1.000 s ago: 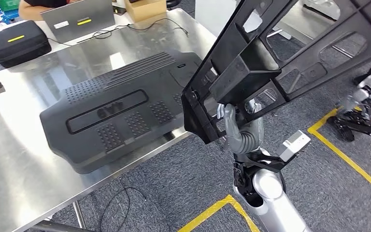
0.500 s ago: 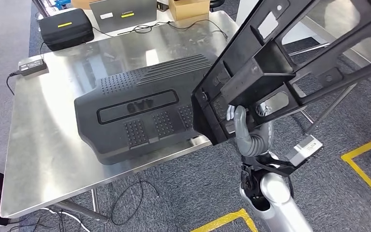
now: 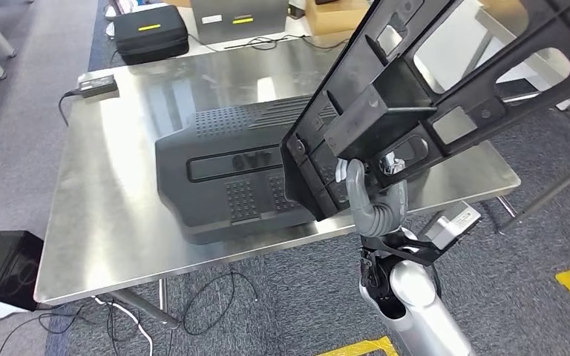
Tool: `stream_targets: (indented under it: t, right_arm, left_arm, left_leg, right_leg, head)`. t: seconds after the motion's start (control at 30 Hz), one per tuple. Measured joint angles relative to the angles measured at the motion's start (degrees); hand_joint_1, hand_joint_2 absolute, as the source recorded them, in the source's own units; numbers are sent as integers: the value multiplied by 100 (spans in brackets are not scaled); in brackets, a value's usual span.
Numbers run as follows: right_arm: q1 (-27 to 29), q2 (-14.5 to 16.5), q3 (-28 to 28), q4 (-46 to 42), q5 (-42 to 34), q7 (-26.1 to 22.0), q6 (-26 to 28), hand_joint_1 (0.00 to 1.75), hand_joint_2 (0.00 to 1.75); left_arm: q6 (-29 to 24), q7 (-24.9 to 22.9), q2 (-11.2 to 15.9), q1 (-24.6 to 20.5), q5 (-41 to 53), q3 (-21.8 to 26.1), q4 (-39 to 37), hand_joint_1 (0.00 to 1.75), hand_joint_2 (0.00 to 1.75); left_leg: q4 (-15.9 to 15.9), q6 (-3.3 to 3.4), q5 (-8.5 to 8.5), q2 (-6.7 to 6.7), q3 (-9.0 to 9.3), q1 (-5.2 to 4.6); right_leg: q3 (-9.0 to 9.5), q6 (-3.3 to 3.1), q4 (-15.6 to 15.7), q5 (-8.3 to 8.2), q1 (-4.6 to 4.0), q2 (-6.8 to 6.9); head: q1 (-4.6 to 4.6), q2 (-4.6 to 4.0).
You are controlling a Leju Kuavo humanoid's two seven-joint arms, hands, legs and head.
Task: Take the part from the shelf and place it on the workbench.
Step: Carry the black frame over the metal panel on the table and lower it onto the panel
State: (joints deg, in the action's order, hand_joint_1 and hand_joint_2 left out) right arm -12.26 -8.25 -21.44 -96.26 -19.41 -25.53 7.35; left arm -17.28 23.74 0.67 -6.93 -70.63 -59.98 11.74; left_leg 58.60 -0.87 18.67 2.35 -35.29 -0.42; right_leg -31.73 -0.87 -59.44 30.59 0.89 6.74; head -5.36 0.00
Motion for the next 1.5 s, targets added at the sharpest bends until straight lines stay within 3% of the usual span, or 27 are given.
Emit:
stream_targets:
  t: [0.07, 0.13, 0.17, 0.2, 0.23, 0.3, 0.37, 0.43, 0.53, 0.7, 0.77, 0.87, 1.03, 1.17, 1.5]
  right_arm:
    - [-14, 1, 0, -8, 30, 26, -16, 175, 175]
    - [-82, 1, -18, 5, 239, 108, -120, 175, 175]
    - [-245, 16, -73, 72, 499, 199, -178, 175, 175]
    - [-556, 69, -171, 216, 837, 311, -204, 175, 175]
    - [-1006, 180, -320, 456, 1204, 419, -170, 175, 175]
    - [-2064, 535, -700, 1130, 1810, 531, 9, 175, 175]
    - [-2946, 921, -1055, 1896, 2289, 570, 195, 175, 175]
    - [-3611, 1236, -1338, 2644, 2812, 705, 381, 175, 175]
    - [-4386, 1627, -1764, 3614, 3746, 1151, 592, 175, 175]
    - [-5195, 2049, -2515, 4852, 5006, 1913, 642, 175, 175]
    - [-5409, 2100, -2811, 5250, 5536, 2249, 639, 175, 175]
    - [-5534, 2109, -3131, 5672, 5753, 2328, 645, 175, 175]
    - [-5656, 2120, -3421, 6112, 5826, 2414, 645, 175, 175]
    - [-5738, 2090, -3573, 6401, 6178, 2899, 560, 175, 175]
    - [-5732, 1583, -3814, 7032, 7158, 3693, -232, 175, 175]
  left_arm:
    - [-1, -38, -1, 13, 0, 0, -4, 0, 175]
    - [1, -26, 0, 7, 0, 0, -7, 0, 175]
    - [5, -7, 1, -3, 2, 0, -7, 0, 175]
    - [11, 12, 1, -23, 8, 0, -7, 0, 175]
    - [18, 20, 1, -65, 21, 0, -7, 0, 175]
    - [24, 8, 2, -216, 48, 0, -7, 0, 175]
    - [25, 10, 4, -356, 56, 1, -7, 0, 175]
    - [22, 52, 9, -396, 54, 2, -7, 0, 175]
    - [17, 156, 14, -295, 42, 2, -9, 0, 175]
    - [19, 400, 14, -201, 11, 12, -11, 0, 175]
    - [26, 524, 14, -154, -2, 36, -11, 0, 175]
    - [31, 587, 14, -95, -4, 75, -11, 0, 175]
    - [47, 594, 14, -67, -3, 112, -11, 0, 175]
    - [137, 685, 3, -48, 10, 130, -11, 0, 175]
    - [222, 808, -76, 59, 120, 133, -11, 0, 175]
  left_leg:
    - [-82, 64, -41, -110, 51, 39]
    - [-103, 108, -54, -211, 71, 50]
    - [-94, 117, -51, -255, 67, 45]
    - [-77, 116, -45, -288, 61, 38]
    - [-50, 106, -37, -304, 49, 32]
    - [25, 66, 1, -319, 26, 36]
    - [106, 0, 42, -385, -19, 41]
    - [152, -50, 47, -461, -78, 49]
    - [133, -37, 23, -487, -88, 70]
    - [80, -64, 6, -495, -61, 101]
    - [67, -105, 5, -494, -54, 109]
    - [62, -174, 8, -494, -52, 122]
    - [62, -179, 8, -494, -54, 120]
    - [64, -180, 8, -493, -51, 118]
    - [68, -177, 7, -488, -51, 116]
  right_leg:
    - [-93, 39, -253, 178, 11, -242]
    - [-454, 38, -939, 499, 20, -544]
    - [-672, 36, -1298, 609, 20, -608]
    - [-841, 35, -1521, 616, 20, -635]
    - [-922, 31, -1543, 506, 21, -645]
    - [-772, 25, -990, 36, 39, -656]
    - [-532, 21, -401, -244, 54, -718]
    - [-469, 3, -233, -244, 47, -752]
    - [-483, -28, -208, -258, 25, -729]
    - [-480, -79, -207, -243, -14, -717]
    - [-479, -101, -207, -238, -26, -719]
    - [-480, -116, -207, -236, -42, -722]
    - [-472, -125, -197, -239, -43, -722]
    - [-460, -130, -178, -244, -43, -723]
    - [-437, -106, -131, -269, -41, -733]
  head:
    - [23, 0]
    - [65, 0]
    - [100, 0]
    - [144, 0]
    - [179, 0]
    - [212, 0]
    - [209, 0]
    - [205, 0]
    - [173, 0]
    - [93, 0]
    - [78, 0]
    - [70, 0]
    - [70, 0]
    - [70, 0]
    - [78, 0]
